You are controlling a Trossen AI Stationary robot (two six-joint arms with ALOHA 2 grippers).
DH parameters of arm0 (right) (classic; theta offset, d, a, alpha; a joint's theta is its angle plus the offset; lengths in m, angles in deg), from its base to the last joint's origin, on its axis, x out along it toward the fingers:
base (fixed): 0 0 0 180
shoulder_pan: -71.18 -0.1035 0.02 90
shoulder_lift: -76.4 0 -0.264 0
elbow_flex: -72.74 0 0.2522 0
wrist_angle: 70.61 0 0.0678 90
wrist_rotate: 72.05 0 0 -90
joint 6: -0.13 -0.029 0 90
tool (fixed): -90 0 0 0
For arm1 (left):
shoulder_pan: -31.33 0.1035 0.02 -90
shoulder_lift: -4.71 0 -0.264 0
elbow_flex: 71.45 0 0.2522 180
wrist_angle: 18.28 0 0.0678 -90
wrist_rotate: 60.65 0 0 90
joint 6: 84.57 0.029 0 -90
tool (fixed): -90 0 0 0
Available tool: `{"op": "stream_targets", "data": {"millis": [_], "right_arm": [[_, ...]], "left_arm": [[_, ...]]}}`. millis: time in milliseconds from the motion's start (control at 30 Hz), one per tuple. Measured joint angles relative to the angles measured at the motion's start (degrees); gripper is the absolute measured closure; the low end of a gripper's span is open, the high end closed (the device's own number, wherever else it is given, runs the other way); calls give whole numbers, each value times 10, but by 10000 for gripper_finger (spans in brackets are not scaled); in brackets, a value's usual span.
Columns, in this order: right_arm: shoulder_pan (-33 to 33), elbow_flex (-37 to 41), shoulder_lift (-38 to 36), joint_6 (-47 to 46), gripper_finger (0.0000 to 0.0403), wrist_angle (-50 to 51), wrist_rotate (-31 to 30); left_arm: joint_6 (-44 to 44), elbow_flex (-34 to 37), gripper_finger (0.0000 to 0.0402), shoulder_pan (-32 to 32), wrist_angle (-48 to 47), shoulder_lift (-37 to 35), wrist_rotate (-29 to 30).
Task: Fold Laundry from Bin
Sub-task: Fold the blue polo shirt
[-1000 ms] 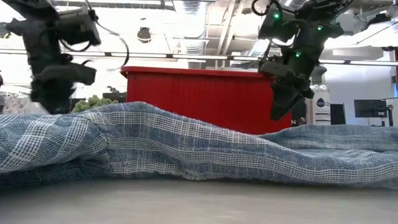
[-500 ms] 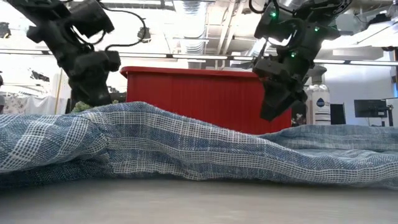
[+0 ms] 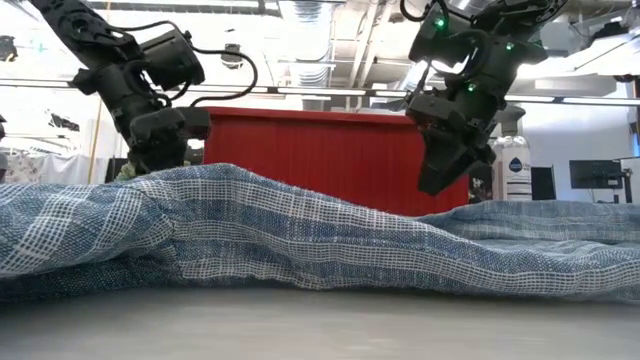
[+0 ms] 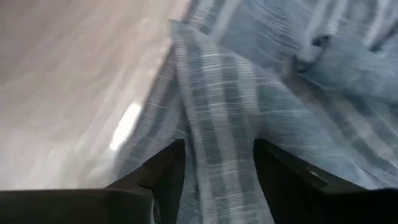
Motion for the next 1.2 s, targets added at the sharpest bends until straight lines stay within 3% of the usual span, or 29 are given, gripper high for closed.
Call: {"op": "stream_targets", "data": {"millis": [100, 233, 400, 633, 767, 1000, 1200], "right_arm": [[0, 0, 0, 0, 223, 0, -1], [0, 0, 0, 0, 229, 0, -3], [0, 0, 0, 0, 247, 0, -3], [-3, 0, 0, 0, 275, 0, -3], [-3, 0, 0, 0, 279, 0, -3], [-3, 0, 0, 0, 279, -1, -1], [-3, 0, 0, 1, 279, -1, -1]], "left_arm": [[-6, 0, 276, 0, -2, 0, -1], [-30, 0, 373, 0, -2, 0, 0], [-70, 0, 399, 0, -4, 0, 12], [-147, 0, 401, -14, -16, -46, 19], [-197, 0, 401, -19, -80, -93, 77], [-56, 0, 379, -21, 11, -136, 92], [-11, -1, 303, 6, 36, -92, -4]]}}
